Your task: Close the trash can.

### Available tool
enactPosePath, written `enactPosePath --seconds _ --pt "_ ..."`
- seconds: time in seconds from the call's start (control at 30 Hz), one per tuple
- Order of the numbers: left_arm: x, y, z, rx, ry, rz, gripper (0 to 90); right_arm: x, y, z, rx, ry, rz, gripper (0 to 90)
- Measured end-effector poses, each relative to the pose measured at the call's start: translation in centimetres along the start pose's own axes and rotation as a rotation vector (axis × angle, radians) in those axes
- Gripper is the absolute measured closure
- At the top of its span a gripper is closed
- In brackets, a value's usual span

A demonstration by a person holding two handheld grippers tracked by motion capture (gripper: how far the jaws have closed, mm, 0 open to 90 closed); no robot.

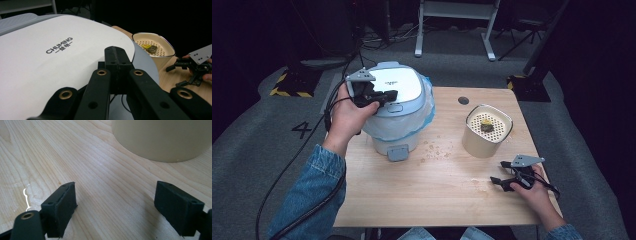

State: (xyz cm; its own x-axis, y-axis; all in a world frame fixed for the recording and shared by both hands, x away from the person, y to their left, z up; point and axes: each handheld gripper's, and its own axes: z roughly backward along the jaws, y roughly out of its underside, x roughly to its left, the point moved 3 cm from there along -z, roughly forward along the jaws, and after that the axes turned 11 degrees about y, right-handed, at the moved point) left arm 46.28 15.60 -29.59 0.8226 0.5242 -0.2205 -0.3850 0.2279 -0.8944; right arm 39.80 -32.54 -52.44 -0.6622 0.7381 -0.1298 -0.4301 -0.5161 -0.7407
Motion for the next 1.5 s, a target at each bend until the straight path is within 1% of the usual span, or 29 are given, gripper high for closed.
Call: enactPosePath --seconds 0.03,0.07,0.1,0.17,0.2,0.27,0.3,0.33,0.37,0.43,0.5,0.53,0.6,0.63,0.7,0.73,0.77,0.83,0.87,0.93,1.0,1.03,1.07,1.13,1.17,1.2,1.23,1.47,1.5 --pt "-0.1 0.0 0.0 -0.002 -0.005 0.0 90.0 0.0 0.0 0.0 0.0 0.0 0.0 17.9" --pt "-0.1 0.1 -0.1 0.028 -0.03 -0.021 90.0 0.0 0.0 0.0 0.0 0.0 0.0 18.0" --pt "-0.1 0.2 -0.2 0.016 -0.042 -0.023 90.0 0.0 0.0 0.0 0.0 0.0 0.0 17.9" --pt "-0.2 0.2 -0.2 0.016 -0.048 -0.025 90.0 0.0 0.0 0.0 0.0 0.0 0.0 17.9" --pt "-0.1 0.2 -0.2 0.019 -0.049 -0.045 90.0 0.0 0.0 0.0 0.0 0.0 0.0 17.9" --pt "-0.2 0.1 -0.3 0.017 -0.051 -0.042 90.0 0.0 0.0 0.0 0.0 0.0 0.0 17.9" --pt "-0.2 0.0 -0.3 0.019 -0.048 -0.047 89.4 0.0 0.0 0.0 0.0 0.0 0.0 17.9" --pt "-0.3 -0.1 -0.4 0.007 -0.044 -0.045 77.0 0.0 0.0 0.0 0.0 0.0 0.0 17.9" --pt "-0.5 -0.1 -0.4 0.012 -0.046 -0.04 65.4 0.0 0.0 0.0 0.0 0.0 0.0 18.0" --pt "-1.1 -0.3 -0.2 -0.007 -0.04 -0.067 53.3 0.0 0.0 0.0 0.0 0.0 0.0 17.9" --pt "-2.0 -0.5 0.1 -0.024 -0.02 -0.081 46.6 0.0 0.0 0.0 0.0 0.0 0.0 17.9" --pt "-2.0 -0.5 0.1 -0.024 -0.02 -0.081 44.4 0.0 0.0 0.0 0.0 0.0 0.0 17.9" --pt "-3.0 -0.4 0.3 -0.027 -0.005 -0.095 43.7 0.0 0.0 0.0 0.0 0.0 0.001 17.9" --pt "-4.1 -0.3 0.6 -0.021 -0.001 -0.1 41.7 0.0 0.0 0.0 0.0 0.0 0.001 18.0" --pt "-5.1 0.0 1.0 -0.015 0.004 -0.106 40.3 0.0 0.0 0.0 0.0 0.0 0.001 17.9" --pt "-5.1 0.0 1.0 -0.015 0.004 -0.106 39.7 0.0 0.0 0.0 0.0 0.0 0.001 17.9" --pt "-5.9 0.4 1.3 -0.011 0.012 -0.116 39.5 0.0 0.0 0.0 0.0 0.0 0.001 17.9" --pt "-6.6 0.9 1.5 -0.007 0.03 -0.108 41.2 0.0 0.0 0.0 0.0 0.0 0.002 17.9" --pt "-6.6 0.9 1.5 -0.007 0.03 -0.108 41.2 0.0 0.0 0.0 0.0 0.0 0.002 17.9" --pt "-7.3 1.7 1.6 -0.001 0.033 -0.105 41.2 -0.1 0.0 0.0 0.0 -0.006 0.006 17.7" --pt "-7.5 2.0 1.7 0.002 0.028 -0.109 40.4 -0.1 0.0 -0.1 0.0 -0.007 0.009 17.6" --pt "-8.0 2.6 1.9 0.002 0.027 -0.11 40.3 -0.1 0.0 -0.1 0.0 -0.007 0.009 17.6" --pt "-8.0 2.6 1.9 0.002 0.027 -0.11 40.0 -0.1 0.0 -0.1 0.0 -0.007 0.009 17.6" --pt "-8.6 3.5 2.1 0.005 0.016 -0.11 39.1 -0.1 0.0 -0.1 0.0 -0.007 0.01 17.6" --pt "-8.6 3.5 2.1 0.005 0.016 -0.11 38.8 -0.1 0.0 -0.1 0.0 -0.007 0.009 17.6" --pt "-8.7 3.9 2.1 0.008 0.009 -0.113 38.8 -0.1 0.0 -0.1 0.0 -0.007 0.009 17.6" --pt "-8.8 4.7 2.1 0.016 -0.001 -0.112 38.3 -0.1 0.0 -0.1 0.0 -0.007 0.009 17.6" --pt "-8.5 7.8 1.5 0.045 -0.013 -0.107 37.4 -0.1 0.0 -0.1 0.0 -0.006 0.01 17.5" --pt "-8.4 8.3 1.3 0.047 -0.012 -0.101 37.3 -0.1 0.0 -0.1 0.0 -0.006 0.01 17.5"
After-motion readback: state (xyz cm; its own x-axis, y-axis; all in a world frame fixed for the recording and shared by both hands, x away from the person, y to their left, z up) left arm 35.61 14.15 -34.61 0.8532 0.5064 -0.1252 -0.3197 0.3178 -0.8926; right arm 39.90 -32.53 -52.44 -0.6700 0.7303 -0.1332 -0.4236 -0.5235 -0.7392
